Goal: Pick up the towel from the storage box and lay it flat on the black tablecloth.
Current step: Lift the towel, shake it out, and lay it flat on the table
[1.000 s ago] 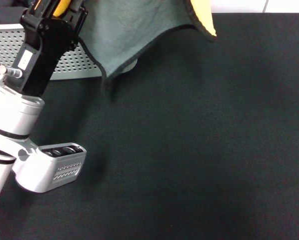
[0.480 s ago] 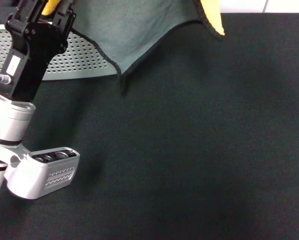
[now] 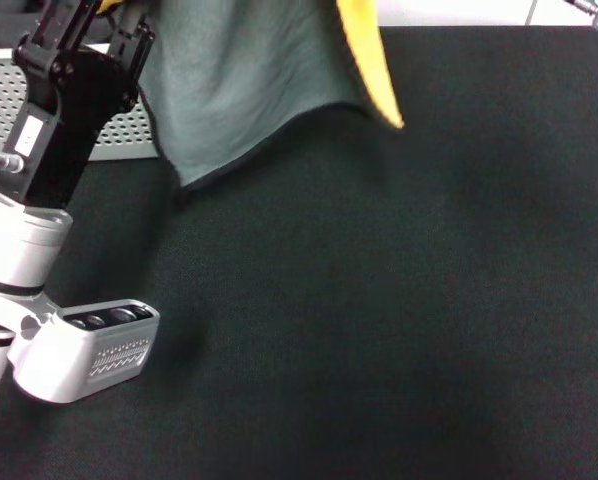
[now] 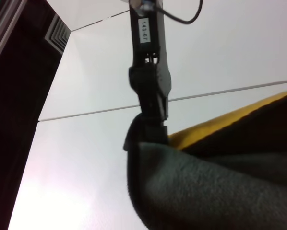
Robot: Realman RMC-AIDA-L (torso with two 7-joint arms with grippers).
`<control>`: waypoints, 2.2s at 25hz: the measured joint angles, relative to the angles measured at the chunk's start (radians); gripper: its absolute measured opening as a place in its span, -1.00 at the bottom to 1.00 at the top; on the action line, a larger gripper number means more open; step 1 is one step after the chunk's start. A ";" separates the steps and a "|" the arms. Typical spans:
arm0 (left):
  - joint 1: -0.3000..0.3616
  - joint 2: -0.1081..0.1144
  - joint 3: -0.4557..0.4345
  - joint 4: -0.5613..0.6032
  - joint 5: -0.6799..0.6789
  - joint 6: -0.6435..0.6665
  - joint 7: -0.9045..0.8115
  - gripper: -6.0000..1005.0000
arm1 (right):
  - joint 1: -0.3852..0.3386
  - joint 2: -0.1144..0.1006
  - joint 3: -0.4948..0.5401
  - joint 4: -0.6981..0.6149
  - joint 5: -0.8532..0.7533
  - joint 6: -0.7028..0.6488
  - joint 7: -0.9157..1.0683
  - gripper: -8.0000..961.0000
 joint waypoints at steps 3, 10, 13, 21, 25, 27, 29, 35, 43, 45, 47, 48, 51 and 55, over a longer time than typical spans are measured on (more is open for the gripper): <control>0.005 0.000 0.000 0.000 0.000 0.000 -0.005 0.03 | -0.011 0.001 -0.019 -0.009 -0.053 -0.029 0.000 -0.91; 0.015 0.000 0.002 0.000 0.005 0.001 -0.051 0.03 | -0.037 0.002 -0.045 -0.024 -0.114 -0.131 0.000 -0.91; 0.019 0.000 0.019 -0.001 0.008 0.000 -0.109 0.03 | -0.042 0.001 -0.045 -0.024 -0.119 -0.157 -0.001 -0.91; 0.020 0.000 0.028 -0.011 0.007 -0.018 -0.154 0.03 | -0.050 0.001 -0.063 -0.036 -0.131 -0.165 -0.020 -0.91; 0.023 0.000 0.028 -0.014 0.006 -0.021 -0.178 0.03 | -0.065 -0.001 -0.065 -0.047 -0.131 -0.164 -0.036 -0.91; 0.027 0.000 0.028 -0.015 0.004 -0.021 -0.189 0.03 | -0.076 -0.001 -0.068 -0.054 -0.131 -0.165 -0.060 -0.90; 0.033 0.000 0.028 -0.015 0.004 -0.021 -0.197 0.03 | -0.085 0.000 -0.071 -0.060 -0.131 -0.168 -0.082 -0.90; 0.036 0.000 0.029 -0.003 0.011 -0.015 -0.376 0.03 | -0.084 0.000 -0.073 -0.052 -0.133 -0.170 -0.093 -0.90; 0.027 0.000 0.033 -0.002 0.012 -0.021 -0.591 0.03 | -0.082 0.001 -0.113 -0.055 -0.144 -0.172 -0.150 -0.90; 0.024 0.000 0.047 -0.004 0.012 -0.022 -0.646 0.03 | -0.083 0.001 -0.122 -0.055 -0.144 -0.181 -0.170 -0.90; 0.018 0.001 0.063 -0.011 0.013 -0.029 -0.696 0.03 | -0.082 0.002 -0.132 -0.055 -0.144 -0.199 -0.184 -0.90; 0.016 0.001 0.068 -0.014 0.014 -0.038 -0.710 0.03 | -0.080 0.002 -0.134 -0.055 -0.144 -0.206 -0.188 -0.90; 0.017 0.000 0.072 -0.016 0.014 -0.072 -0.722 0.03 | -0.079 0.002 -0.136 -0.059 -0.143 -0.218 -0.191 -0.90; 0.029 0.000 0.102 -0.018 0.011 -0.096 -0.731 0.03 | -0.078 0.002 -0.128 -0.078 -0.136 -0.219 -0.192 -0.90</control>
